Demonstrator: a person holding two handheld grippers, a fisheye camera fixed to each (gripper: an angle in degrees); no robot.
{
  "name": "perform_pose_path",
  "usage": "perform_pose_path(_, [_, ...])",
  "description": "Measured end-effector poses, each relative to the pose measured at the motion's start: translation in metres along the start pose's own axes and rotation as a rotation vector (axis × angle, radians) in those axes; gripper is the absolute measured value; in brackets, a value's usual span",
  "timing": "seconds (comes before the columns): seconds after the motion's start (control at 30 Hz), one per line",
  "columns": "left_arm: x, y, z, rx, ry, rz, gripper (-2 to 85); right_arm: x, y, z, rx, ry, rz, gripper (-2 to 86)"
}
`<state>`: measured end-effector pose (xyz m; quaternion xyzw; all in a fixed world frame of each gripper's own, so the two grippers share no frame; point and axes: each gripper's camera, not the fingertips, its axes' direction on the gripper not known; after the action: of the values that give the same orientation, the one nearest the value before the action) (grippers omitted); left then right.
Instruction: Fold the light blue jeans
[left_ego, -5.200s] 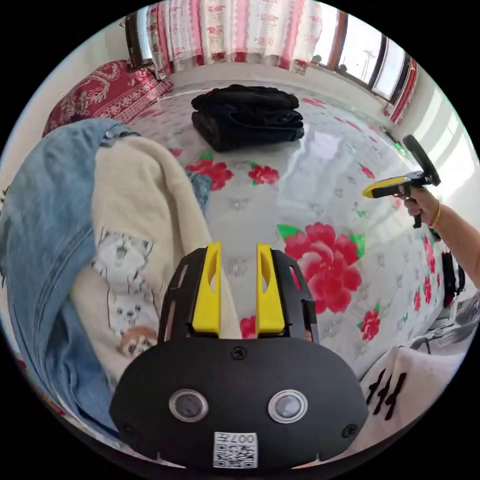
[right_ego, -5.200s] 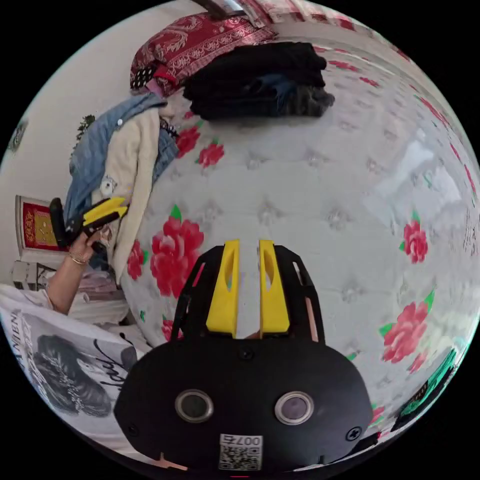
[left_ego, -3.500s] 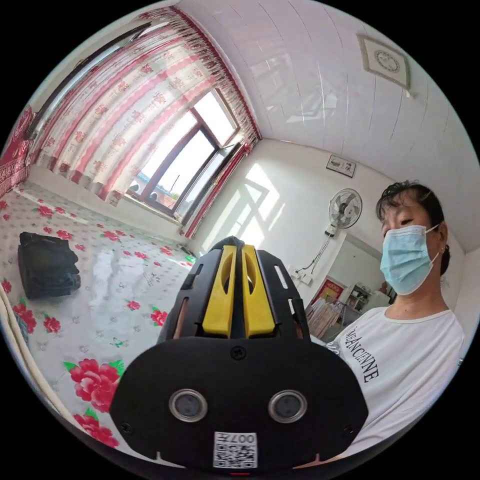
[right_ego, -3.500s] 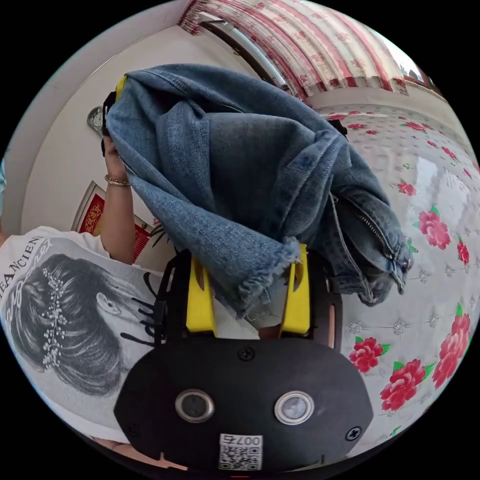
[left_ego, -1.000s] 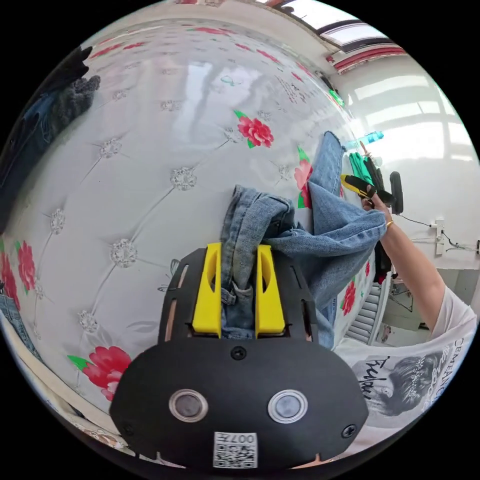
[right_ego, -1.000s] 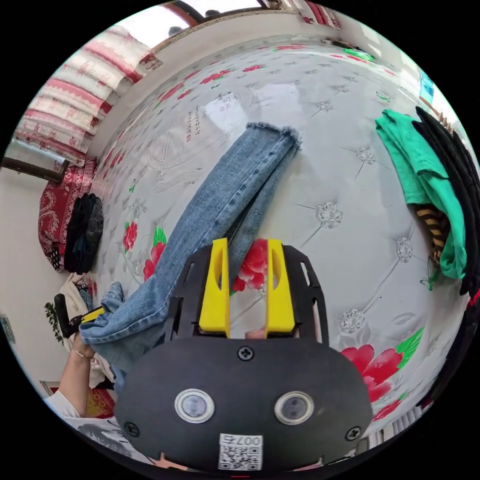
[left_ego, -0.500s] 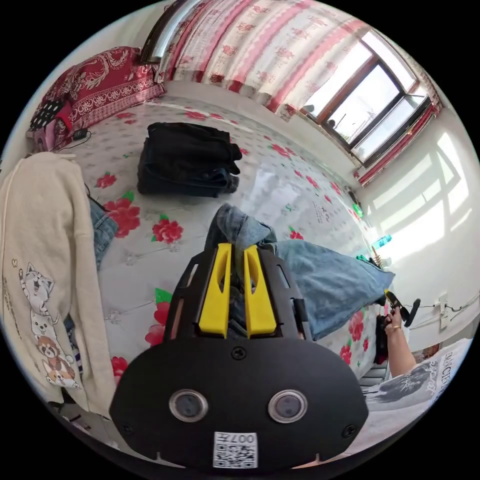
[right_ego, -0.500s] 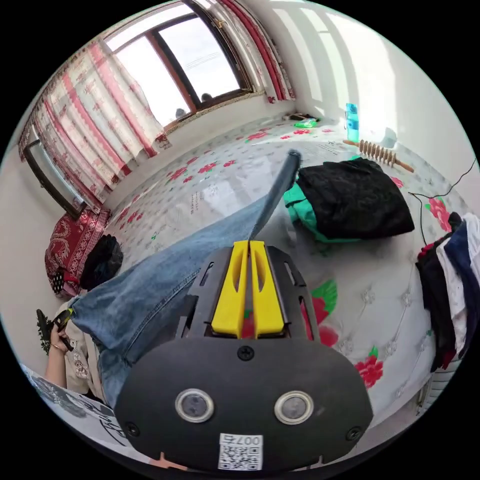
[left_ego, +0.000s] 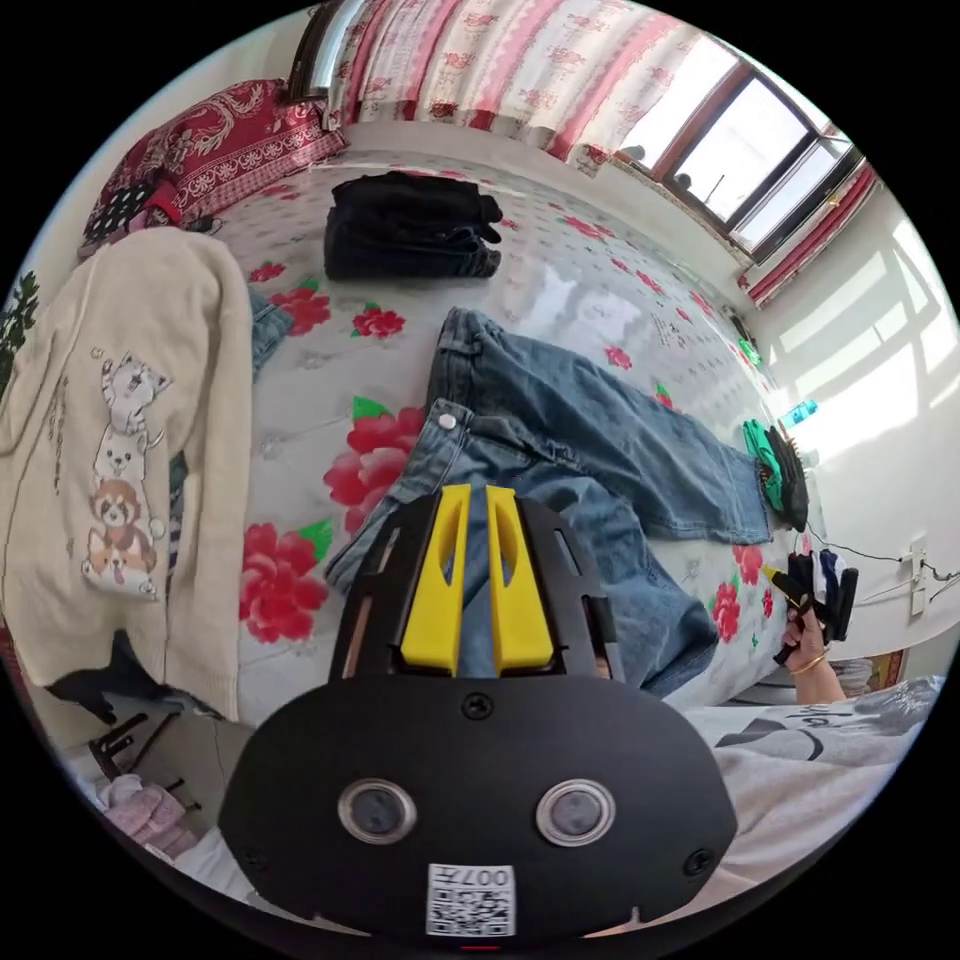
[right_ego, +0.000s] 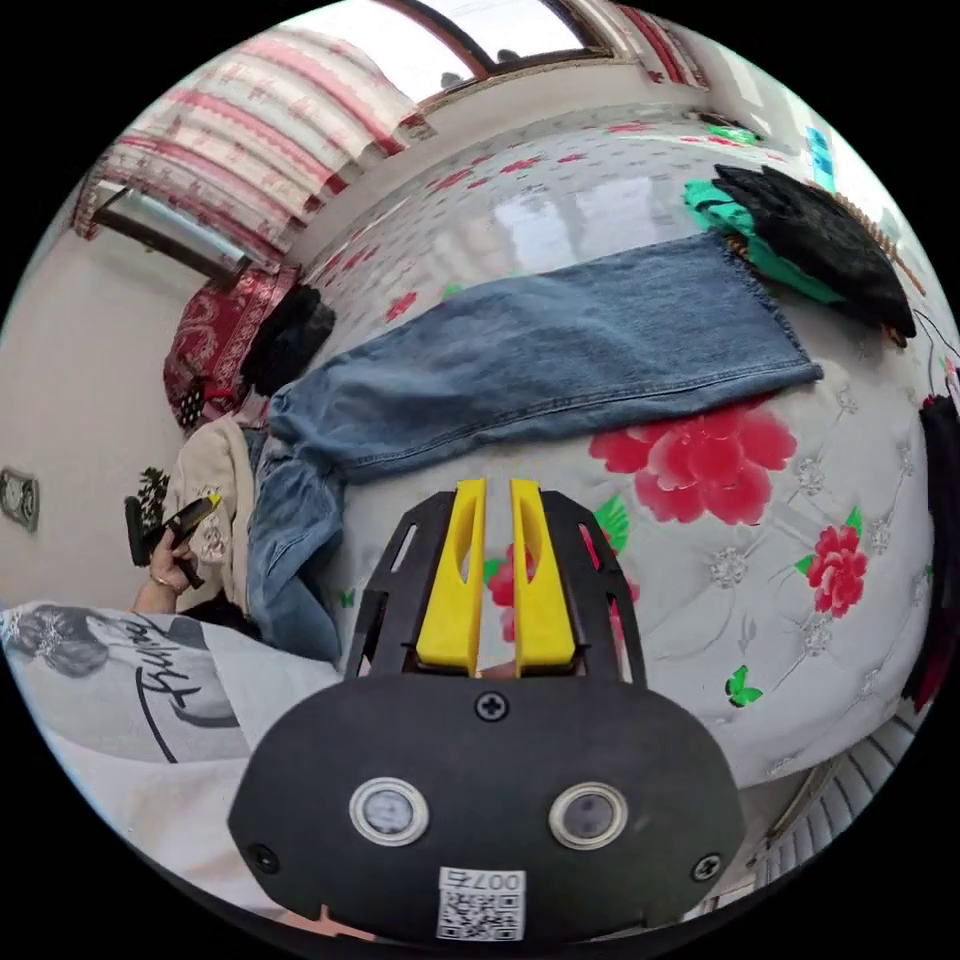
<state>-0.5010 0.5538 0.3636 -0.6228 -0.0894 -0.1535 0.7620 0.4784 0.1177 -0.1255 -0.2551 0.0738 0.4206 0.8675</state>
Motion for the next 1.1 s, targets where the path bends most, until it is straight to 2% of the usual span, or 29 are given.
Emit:
perform_pose_path(0.2, [-0.042,0.093,-0.006,-0.062,0.028,-0.182,4.0,-0.07,0.04,0.053,-0.191,-0.262,-0.234,8.4])
perform_pose_path(0.27, [-0.045,0.11,-0.008,-0.068,0.027,-0.196,4.4,-0.105,0.051,0.062,-0.231,-0.331,-0.391,9.4])
perform_pose_path(0.47, [-0.041,0.137,0.004,-0.141,0.087,-0.163,8.2,-0.206,0.084,0.079,-0.331,-0.357,-0.958,9.4])
perform_pose_path(0.53, [-0.038,0.149,0.023,-0.238,0.102,-0.149,9.1,-0.225,0.091,0.089,-0.376,-0.372,-1.036,9.1])
perform_pose_path(0.67, [-0.017,0.171,0.064,-0.445,0.216,-0.138,10.1,-0.244,0.097,0.113,-0.482,-0.407,-1.036,8.9])
perform_pose_path(0.77, [0.024,0.175,0.087,-0.566,0.237,0.052,9.8,-0.237,0.104,0.122,-0.515,-0.4,-0.978,8.9])
perform_pose_path(0.83, [0.061,0.168,0.095,-0.634,0.34,0.254,8.4,-0.226,0.109,0.122,-0.515,-0.381,-0.93,8.9])
perform_pose_path(1.0, [0.121,0.129,0.082,-0.638,0.462,0.623,7.8,-0.18,0.109,0.102,-0.399,-0.266,-0.727,9.0])
perform_pose_path(1.1, [0.129,0.106,0.07,-0.544,0.631,0.646,5.5,-0.143,0.106,0.075,-0.274,-0.186,-0.489,9.6])
